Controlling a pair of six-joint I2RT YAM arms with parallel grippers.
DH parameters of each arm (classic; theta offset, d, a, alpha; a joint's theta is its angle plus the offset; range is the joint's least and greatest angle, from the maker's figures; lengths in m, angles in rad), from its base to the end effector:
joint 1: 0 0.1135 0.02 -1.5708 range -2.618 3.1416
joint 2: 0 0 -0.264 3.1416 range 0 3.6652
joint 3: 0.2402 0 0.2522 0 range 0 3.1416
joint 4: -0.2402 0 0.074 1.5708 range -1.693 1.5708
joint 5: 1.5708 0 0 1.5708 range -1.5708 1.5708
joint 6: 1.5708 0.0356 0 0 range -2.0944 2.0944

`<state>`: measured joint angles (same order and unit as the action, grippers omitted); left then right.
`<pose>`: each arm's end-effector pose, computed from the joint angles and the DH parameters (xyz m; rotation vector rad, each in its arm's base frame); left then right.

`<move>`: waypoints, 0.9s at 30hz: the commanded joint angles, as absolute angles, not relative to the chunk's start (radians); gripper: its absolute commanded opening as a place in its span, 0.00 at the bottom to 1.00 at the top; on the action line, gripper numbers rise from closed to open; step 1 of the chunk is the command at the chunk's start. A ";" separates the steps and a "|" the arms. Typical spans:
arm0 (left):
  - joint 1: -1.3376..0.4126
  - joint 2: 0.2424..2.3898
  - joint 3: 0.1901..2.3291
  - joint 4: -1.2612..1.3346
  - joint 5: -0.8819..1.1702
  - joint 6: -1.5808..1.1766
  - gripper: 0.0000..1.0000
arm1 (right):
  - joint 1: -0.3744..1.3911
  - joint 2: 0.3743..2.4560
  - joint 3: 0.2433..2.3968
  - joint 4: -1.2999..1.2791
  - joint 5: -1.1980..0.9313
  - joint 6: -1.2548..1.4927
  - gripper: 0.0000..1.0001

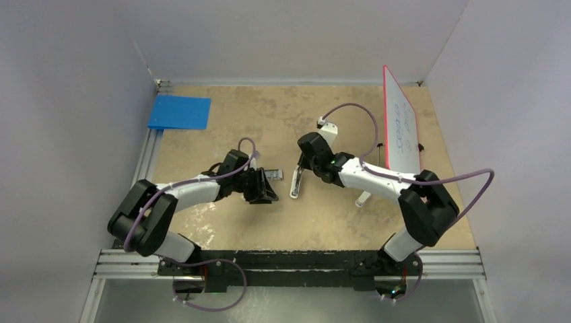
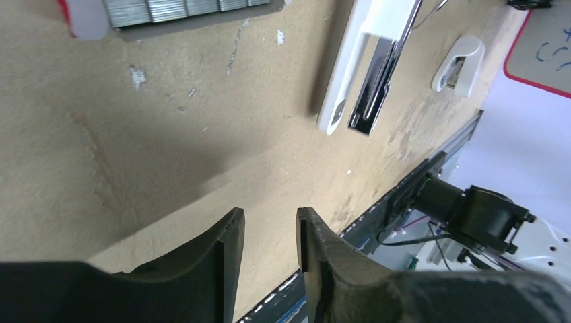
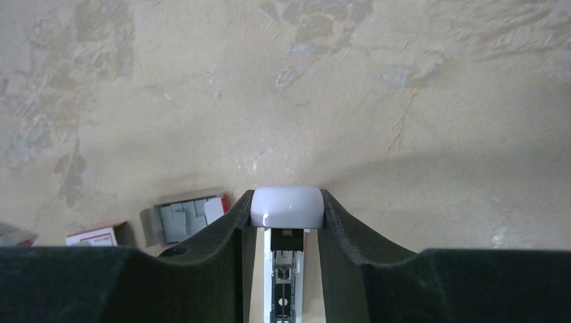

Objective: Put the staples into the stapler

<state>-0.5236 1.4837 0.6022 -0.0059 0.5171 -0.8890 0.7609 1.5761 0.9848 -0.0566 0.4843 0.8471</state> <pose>0.2210 -0.1479 0.1442 -0.2415 2.7094 -1.1700 0.2594 0.2241 0.2271 0.3556 2.1316 0.4005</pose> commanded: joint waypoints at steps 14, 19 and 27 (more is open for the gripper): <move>-0.518 1.303 0.665 -0.174 0.357 -0.801 0.47 | 0.737 1.795 1.266 -0.156 0.577 0.572 0.34; -0.518 1.301 0.666 -0.179 0.359 -0.799 0.52 | 0.731 1.856 1.331 -0.175 0.583 0.531 0.37; -0.518 1.290 0.664 -0.189 0.349 -0.798 0.57 | 0.729 1.864 1.343 -0.178 0.576 0.532 0.43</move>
<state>-0.5236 1.3212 0.6308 -0.1974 0.3614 -0.8181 0.7334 1.8866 1.3174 -0.1787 0.5407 0.5491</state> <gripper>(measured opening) 0.567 0.421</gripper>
